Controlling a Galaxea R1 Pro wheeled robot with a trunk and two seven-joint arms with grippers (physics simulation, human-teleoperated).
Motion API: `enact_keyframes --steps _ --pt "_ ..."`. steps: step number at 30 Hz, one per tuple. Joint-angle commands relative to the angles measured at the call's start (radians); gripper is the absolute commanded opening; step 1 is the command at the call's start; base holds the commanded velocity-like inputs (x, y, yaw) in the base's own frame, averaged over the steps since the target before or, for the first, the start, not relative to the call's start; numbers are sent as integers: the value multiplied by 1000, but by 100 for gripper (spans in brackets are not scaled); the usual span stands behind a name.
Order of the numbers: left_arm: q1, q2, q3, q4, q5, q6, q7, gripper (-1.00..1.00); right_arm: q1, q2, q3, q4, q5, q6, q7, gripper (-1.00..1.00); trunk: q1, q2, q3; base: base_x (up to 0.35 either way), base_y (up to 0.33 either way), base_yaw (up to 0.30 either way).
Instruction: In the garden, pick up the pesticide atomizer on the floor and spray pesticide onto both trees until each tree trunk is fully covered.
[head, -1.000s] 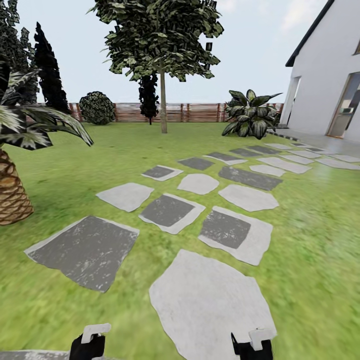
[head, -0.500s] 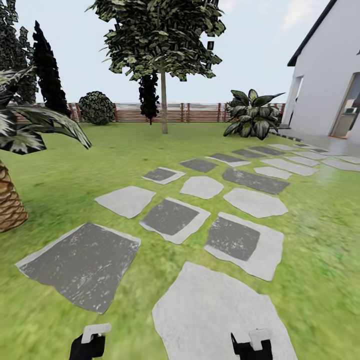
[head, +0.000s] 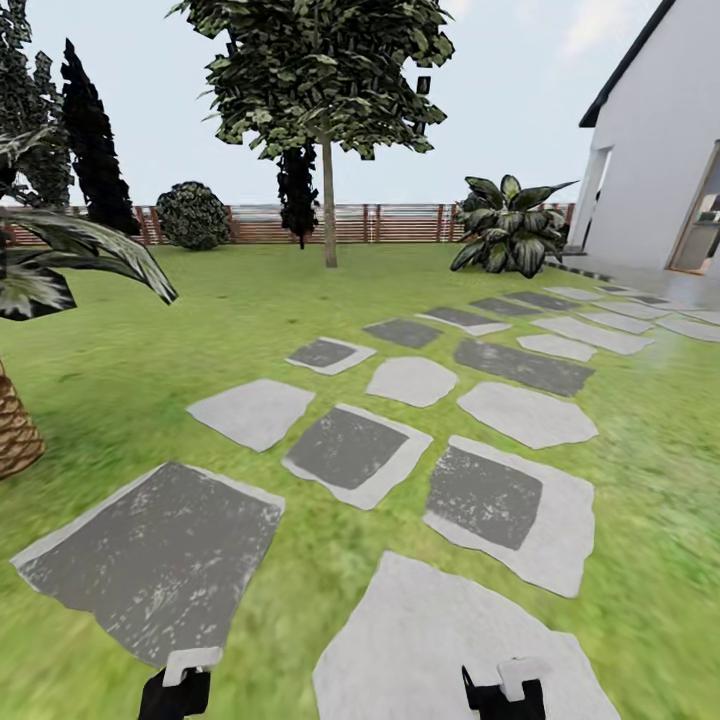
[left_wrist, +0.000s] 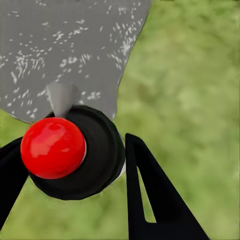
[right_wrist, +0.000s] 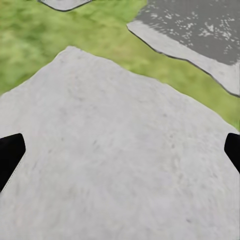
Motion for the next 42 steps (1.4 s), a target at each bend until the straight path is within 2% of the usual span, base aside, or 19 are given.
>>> enact_keyframes --steps 1,22,42 --pt "-1 0 1 1 2 -3 0 -100 0 -1 1 0 7 -2 -1 100 0 0 -1 331 115 0" --pt "-1 -2 1 1 2 -3 0 -100 0 3 2 3 7 -2 -1 100 0 0 -1 331 106 0" --pt "-1 -2 0 1 2 -3 0 -100 0 0 1 2 7 -2 1 100 0 0 -1 334 8 0"
